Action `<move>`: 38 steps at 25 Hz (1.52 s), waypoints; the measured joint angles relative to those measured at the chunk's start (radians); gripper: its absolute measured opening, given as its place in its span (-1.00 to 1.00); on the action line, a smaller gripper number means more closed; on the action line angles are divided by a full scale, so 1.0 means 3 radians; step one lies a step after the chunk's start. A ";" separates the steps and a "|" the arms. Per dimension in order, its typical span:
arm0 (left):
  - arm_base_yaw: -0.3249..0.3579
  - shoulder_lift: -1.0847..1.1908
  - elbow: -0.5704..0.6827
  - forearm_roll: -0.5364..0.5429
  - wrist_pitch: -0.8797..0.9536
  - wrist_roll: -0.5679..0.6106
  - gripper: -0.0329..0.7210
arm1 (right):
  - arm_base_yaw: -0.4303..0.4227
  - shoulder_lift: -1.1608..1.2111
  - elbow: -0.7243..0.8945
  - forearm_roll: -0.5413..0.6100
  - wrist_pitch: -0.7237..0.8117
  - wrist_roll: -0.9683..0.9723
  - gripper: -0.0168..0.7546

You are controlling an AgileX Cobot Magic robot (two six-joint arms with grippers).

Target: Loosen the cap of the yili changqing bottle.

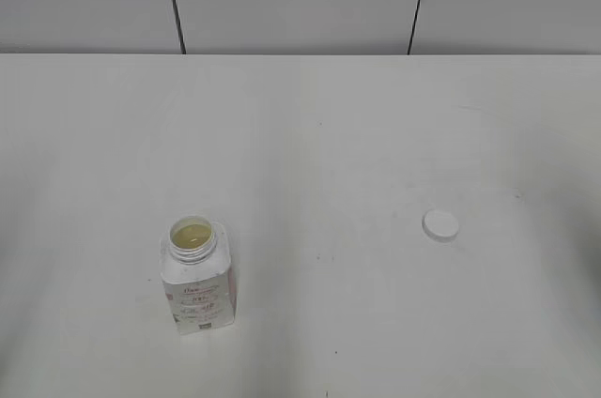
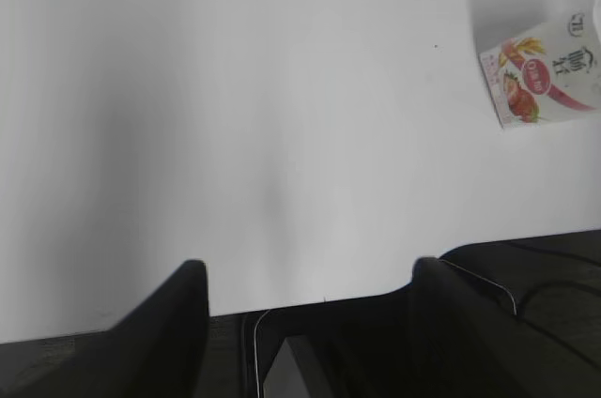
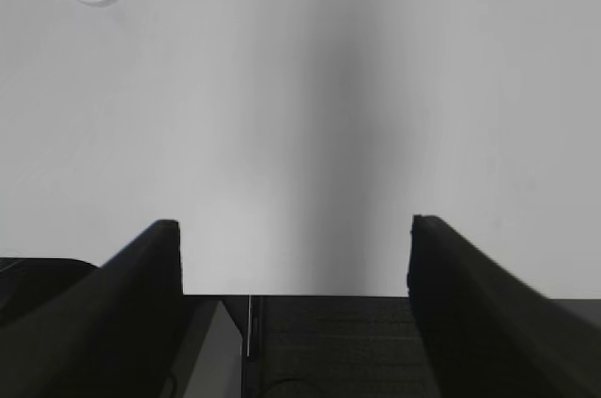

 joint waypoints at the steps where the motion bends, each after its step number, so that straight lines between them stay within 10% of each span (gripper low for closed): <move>1: 0.0000 -0.0057 0.0000 0.0000 0.0000 0.0000 0.21 | 0.0000 -0.0060 0.0056 0.0000 -0.0004 0.0000 0.57; 38: -0.0136 -0.1306 0.0000 0.0058 0.0026 0.0000 0.21 | 0.0000 -0.2577 0.1079 -0.0127 -0.0028 0.0080 0.56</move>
